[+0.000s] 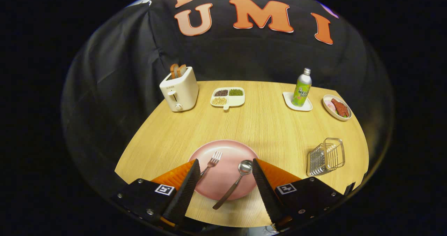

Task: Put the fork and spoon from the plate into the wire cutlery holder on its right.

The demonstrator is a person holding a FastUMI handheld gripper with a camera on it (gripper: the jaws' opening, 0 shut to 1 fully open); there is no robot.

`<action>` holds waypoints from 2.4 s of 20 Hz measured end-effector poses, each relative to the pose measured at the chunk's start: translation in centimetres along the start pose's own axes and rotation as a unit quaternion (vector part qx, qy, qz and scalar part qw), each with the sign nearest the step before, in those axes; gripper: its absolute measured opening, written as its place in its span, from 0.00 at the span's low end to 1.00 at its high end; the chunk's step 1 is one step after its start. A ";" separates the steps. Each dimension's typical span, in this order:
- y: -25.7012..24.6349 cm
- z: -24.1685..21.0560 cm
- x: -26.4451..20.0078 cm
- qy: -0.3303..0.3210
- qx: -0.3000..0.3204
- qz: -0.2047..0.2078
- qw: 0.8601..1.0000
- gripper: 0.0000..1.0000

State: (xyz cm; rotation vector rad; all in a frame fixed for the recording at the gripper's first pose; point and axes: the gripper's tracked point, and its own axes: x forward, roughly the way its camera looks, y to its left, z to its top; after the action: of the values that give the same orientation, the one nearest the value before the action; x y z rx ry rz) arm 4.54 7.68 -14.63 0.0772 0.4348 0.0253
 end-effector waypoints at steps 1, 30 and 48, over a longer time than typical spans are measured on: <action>-0.1 -0.8 0.5 0.010 0.003 -0.007 1.000 0.89; -2.3 -10.5 7.3 0.205 0.020 -0.066 0.976 0.10; -3.6 -8.7 6.0 0.168 -0.004 -0.033 0.985 0.06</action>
State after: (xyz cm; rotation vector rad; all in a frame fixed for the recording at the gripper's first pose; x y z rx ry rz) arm 6.32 4.92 -25.32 0.0513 0.7738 -0.0250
